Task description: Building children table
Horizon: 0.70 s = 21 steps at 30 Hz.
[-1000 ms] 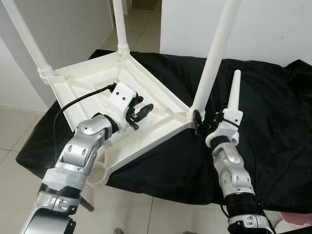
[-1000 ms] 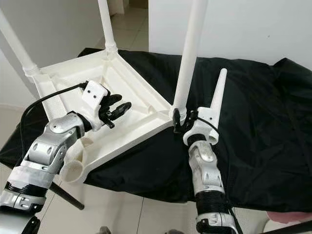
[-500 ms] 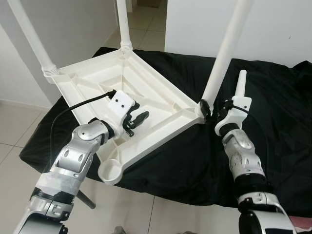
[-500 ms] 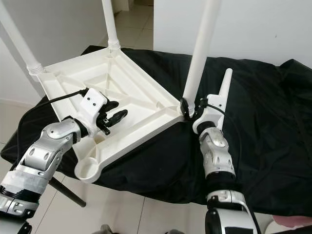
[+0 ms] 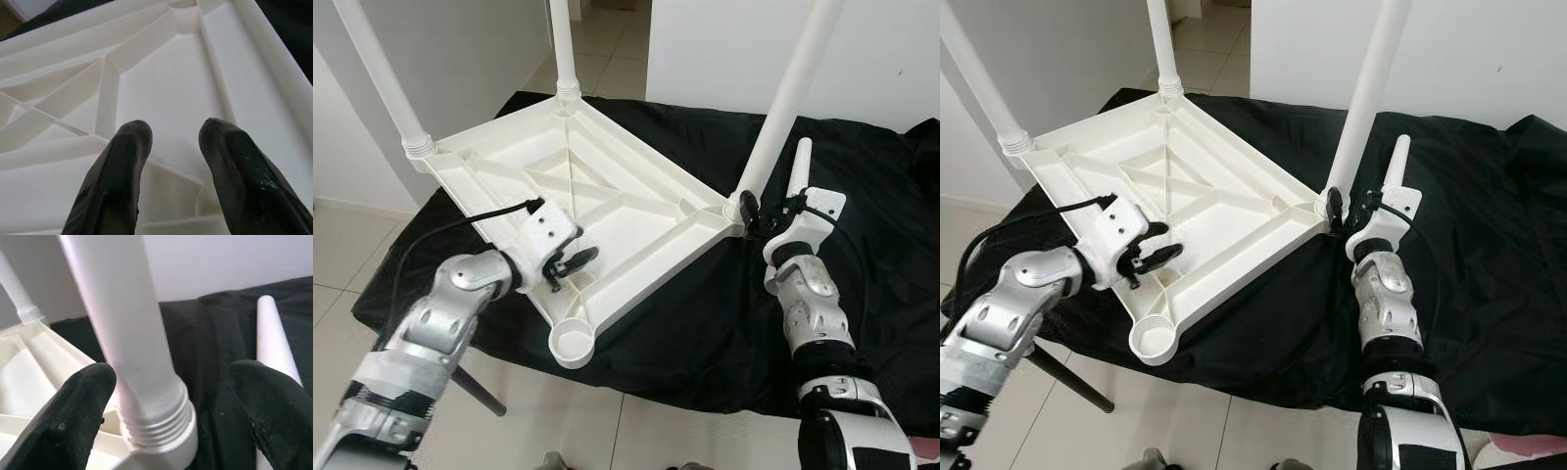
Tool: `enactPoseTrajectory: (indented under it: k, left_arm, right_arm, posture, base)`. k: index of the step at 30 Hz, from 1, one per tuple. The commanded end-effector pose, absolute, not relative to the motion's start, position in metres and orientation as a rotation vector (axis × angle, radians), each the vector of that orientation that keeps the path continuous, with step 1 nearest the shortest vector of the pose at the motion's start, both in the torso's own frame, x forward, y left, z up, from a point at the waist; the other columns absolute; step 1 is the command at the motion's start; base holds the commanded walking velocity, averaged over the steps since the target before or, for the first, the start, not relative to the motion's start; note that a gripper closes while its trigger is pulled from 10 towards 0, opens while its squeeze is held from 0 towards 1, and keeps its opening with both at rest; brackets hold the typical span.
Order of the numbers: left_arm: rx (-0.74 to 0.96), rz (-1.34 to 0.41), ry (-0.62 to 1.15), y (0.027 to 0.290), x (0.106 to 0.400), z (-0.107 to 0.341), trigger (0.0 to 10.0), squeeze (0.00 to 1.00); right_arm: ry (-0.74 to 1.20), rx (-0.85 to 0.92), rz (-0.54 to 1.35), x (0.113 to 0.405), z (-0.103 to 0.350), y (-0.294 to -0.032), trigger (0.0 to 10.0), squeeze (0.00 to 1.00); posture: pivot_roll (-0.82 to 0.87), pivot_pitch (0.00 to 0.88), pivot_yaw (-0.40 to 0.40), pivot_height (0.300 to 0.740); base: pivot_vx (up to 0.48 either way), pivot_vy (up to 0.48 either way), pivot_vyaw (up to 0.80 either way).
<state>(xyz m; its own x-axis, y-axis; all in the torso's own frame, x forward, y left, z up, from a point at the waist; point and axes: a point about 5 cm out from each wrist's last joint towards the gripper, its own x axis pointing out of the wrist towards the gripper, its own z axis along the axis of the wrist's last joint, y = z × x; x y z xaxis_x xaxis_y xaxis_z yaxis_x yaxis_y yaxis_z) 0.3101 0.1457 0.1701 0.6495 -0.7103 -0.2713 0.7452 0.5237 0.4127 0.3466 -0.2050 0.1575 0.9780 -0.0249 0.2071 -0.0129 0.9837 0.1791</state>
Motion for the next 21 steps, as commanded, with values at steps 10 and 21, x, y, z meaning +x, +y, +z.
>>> enactPoseTrajectory:
  k: [10,21]
  left_arm:
    - [0.646,-1.058,0.207,0.164,0.291,0.151,10.0,0.0]
    - [0.739,-0.915,0.226,0.177,0.306,0.143,10.0,0.0]
  right_arm:
    - [-0.245,0.188,0.038,0.333,0.151,-0.199,10.0,0.0]
    - [-0.269,0.184,0.03,0.323,0.156,-0.205,10.0,0.0]
  posture:
    - [0.01,0.033,0.037,0.74]
    - [0.0,0.027,0.031,0.74]
  base:
    - [0.0,0.0,0.0]
    - [0.0,0.0,0.0]
